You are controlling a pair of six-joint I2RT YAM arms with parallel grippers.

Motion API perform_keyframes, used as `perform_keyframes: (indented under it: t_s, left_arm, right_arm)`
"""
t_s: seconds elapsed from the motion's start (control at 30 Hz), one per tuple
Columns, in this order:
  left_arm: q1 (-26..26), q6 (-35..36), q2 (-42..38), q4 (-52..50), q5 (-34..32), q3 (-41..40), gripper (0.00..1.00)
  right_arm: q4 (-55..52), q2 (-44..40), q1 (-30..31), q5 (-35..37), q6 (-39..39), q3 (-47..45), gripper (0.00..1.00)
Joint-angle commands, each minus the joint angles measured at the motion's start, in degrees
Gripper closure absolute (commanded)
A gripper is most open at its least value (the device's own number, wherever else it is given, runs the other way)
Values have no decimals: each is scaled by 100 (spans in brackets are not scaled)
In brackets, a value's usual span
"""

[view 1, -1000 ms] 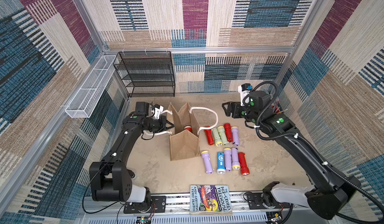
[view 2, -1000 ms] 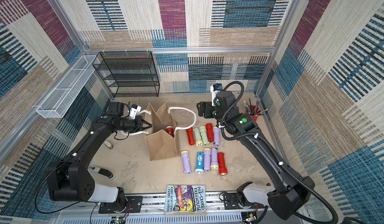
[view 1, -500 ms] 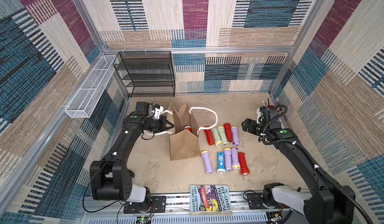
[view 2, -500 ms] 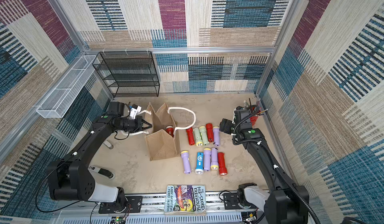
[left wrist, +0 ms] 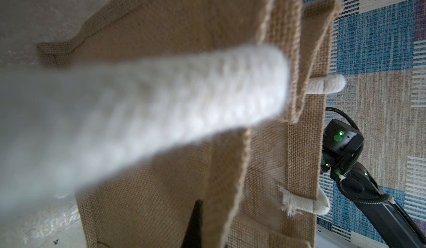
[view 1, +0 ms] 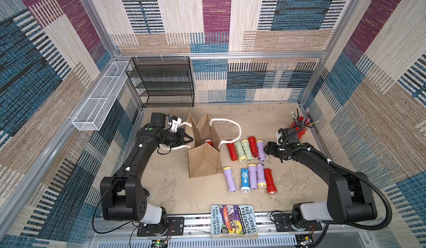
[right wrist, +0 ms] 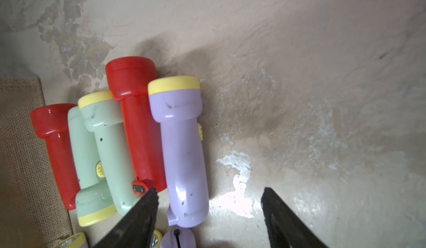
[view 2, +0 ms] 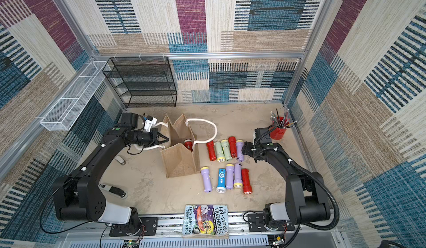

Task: Put the flashlights into the tote bags
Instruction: Pick up the flashlight from the center of the board.

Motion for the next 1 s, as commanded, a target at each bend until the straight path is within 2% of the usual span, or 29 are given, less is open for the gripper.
perform_keyframes:
  t_s: [0.0, 0.2, 0.47, 0.97]
  left_arm:
    - [11, 140, 32, -116, 36, 43, 97]
    - [3, 158, 74, -151, 33, 61, 97]
    - [6, 149, 96, -156, 45, 43, 97]
    - [8, 123, 92, -160, 95, 43, 96]
  right_arm:
    - [342, 234, -7, -159, -140, 105, 28]
    - [333, 635, 5, -165, -154, 230, 31]
    - [211, 605, 37, -255, -340, 203, 32]
    - [-237, 667, 181, 496, -366, 51, 35]
